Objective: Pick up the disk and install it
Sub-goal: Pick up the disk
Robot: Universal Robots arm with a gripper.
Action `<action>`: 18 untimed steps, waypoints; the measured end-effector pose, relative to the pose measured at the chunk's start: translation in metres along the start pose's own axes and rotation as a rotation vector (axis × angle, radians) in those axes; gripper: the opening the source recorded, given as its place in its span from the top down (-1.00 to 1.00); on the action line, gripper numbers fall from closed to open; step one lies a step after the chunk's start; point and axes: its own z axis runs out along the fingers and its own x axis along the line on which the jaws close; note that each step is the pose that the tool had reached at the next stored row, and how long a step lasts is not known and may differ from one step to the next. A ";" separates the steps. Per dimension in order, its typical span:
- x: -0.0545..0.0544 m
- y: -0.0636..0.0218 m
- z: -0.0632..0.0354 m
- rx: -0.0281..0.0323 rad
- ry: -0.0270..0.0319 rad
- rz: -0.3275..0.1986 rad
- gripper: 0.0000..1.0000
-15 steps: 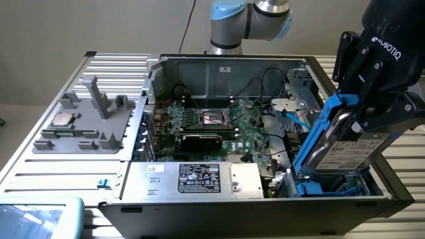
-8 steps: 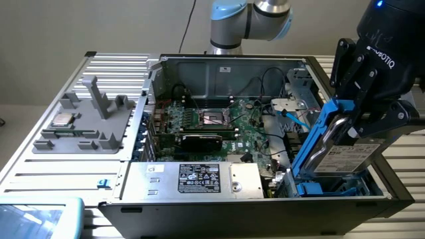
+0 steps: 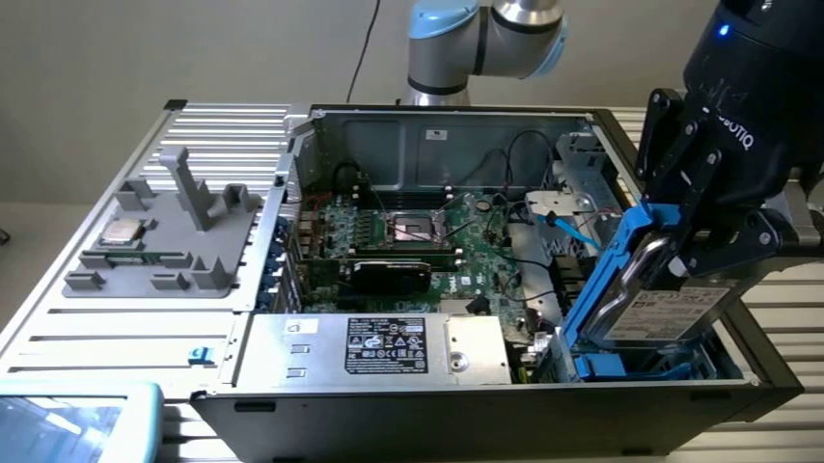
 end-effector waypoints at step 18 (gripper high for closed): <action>0.000 0.0026 -0.0079 -0.0046 0.0032 -0.020 0.25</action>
